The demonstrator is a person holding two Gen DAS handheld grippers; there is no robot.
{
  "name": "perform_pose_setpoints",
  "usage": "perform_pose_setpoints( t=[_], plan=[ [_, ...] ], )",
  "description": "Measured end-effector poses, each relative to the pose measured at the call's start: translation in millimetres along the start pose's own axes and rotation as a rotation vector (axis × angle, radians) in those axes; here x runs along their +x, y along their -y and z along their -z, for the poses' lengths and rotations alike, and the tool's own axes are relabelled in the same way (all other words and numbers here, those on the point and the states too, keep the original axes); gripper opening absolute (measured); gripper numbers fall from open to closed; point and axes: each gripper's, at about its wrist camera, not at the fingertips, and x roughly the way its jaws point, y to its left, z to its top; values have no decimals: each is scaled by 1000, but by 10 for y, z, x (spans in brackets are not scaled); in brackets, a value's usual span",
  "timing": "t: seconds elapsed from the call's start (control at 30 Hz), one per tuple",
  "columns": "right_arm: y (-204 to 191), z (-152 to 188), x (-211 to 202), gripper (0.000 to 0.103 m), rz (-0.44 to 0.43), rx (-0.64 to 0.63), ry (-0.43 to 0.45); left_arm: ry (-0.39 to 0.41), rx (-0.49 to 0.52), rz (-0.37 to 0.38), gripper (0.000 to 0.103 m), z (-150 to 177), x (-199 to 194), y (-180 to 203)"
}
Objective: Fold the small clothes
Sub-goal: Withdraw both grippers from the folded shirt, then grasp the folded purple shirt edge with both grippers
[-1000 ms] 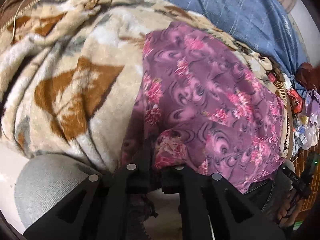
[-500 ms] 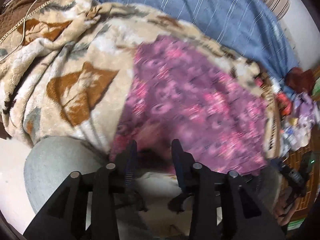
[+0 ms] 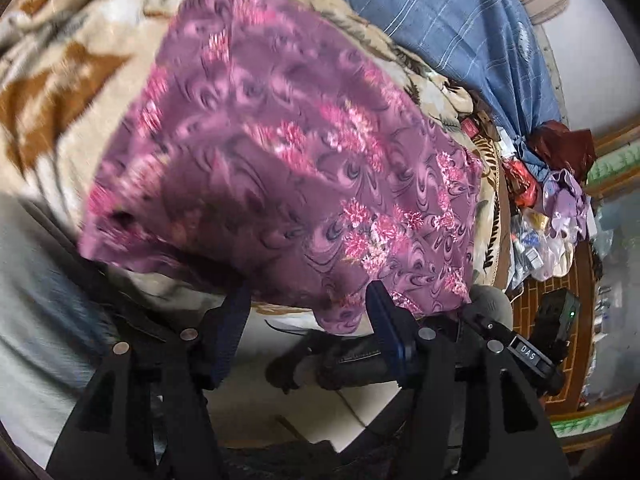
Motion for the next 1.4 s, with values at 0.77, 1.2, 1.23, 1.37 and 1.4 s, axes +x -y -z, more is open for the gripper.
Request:
perform_pose_setpoints(
  t=[0.77,1.2,1.23,1.37,1.4],
  plan=[
    [-63,-56,-270,58,34,-95,42,-41,243,-84,49,31,-222,236],
    [74,-1463,70,79,3,-93,93,218,44,-142,66,-1615,-154,-414],
    [118,-1599,132,79,8,-84,90,222,41,-168,66,-1733,-80,-448],
    [284,-1973,351,79,53,-76,59,167,49,-232,66,-2009,240,-550],
    [323,-2061,427,79,61,-72,55,149,54,-229,66,-2046,319,-580]
  ],
)
